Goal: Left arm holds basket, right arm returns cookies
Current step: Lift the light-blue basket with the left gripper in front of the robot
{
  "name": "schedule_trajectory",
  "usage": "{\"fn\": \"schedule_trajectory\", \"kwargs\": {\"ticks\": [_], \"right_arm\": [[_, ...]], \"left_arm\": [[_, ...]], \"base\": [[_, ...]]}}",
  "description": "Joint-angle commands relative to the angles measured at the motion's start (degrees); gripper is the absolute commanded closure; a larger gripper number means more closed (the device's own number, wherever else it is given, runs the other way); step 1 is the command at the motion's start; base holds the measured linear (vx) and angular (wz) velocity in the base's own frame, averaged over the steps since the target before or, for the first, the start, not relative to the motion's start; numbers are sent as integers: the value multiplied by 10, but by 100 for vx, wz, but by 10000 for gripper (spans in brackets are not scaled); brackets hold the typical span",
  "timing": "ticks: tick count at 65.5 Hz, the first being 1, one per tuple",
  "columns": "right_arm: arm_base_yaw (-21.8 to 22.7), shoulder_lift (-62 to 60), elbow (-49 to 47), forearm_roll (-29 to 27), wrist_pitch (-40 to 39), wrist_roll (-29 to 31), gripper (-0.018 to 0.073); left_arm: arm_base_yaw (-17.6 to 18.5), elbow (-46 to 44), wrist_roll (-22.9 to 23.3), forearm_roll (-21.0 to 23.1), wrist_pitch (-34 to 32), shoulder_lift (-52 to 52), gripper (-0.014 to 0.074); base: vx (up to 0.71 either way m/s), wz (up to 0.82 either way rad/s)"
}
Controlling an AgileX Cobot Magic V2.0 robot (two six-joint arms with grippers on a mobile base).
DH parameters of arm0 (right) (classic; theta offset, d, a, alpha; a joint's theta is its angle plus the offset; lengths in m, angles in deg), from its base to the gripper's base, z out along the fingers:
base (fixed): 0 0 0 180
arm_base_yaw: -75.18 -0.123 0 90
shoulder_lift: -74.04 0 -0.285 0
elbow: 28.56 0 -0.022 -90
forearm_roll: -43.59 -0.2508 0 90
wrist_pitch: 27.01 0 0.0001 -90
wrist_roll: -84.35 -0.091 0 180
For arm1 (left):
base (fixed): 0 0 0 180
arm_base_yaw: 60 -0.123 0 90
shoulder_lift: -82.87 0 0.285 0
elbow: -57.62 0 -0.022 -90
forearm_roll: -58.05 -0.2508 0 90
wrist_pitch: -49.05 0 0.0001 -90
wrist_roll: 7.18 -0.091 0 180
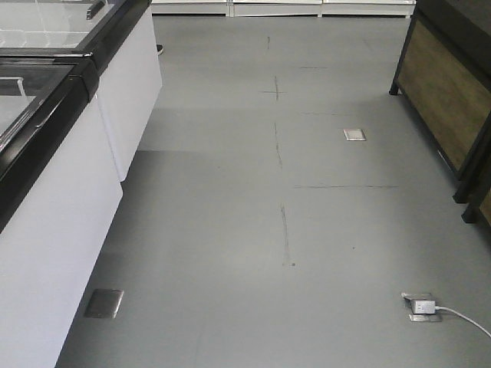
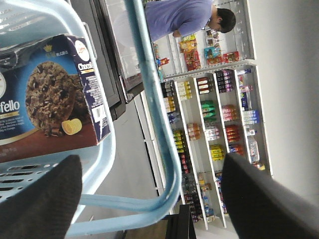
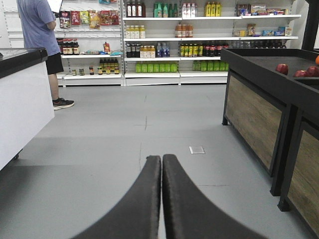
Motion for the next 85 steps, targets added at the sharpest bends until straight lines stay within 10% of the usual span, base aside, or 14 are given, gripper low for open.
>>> {"fn": "schedule_trajectory", "kwargs": {"ticks": [1,58,85], "right_arm": [[4,-7,1,2,-45,5,567],[4,-7,1,2,-45,5,567],[4,-7,1,2,-45,5,567]], "left_arm": [[0,-30,-28,67,36,7,43],[60,-203,0,67,26,163,66],[41,-203,6,67,73,159,531]], "base": [[0,0],[0,0],[0,0]]}}
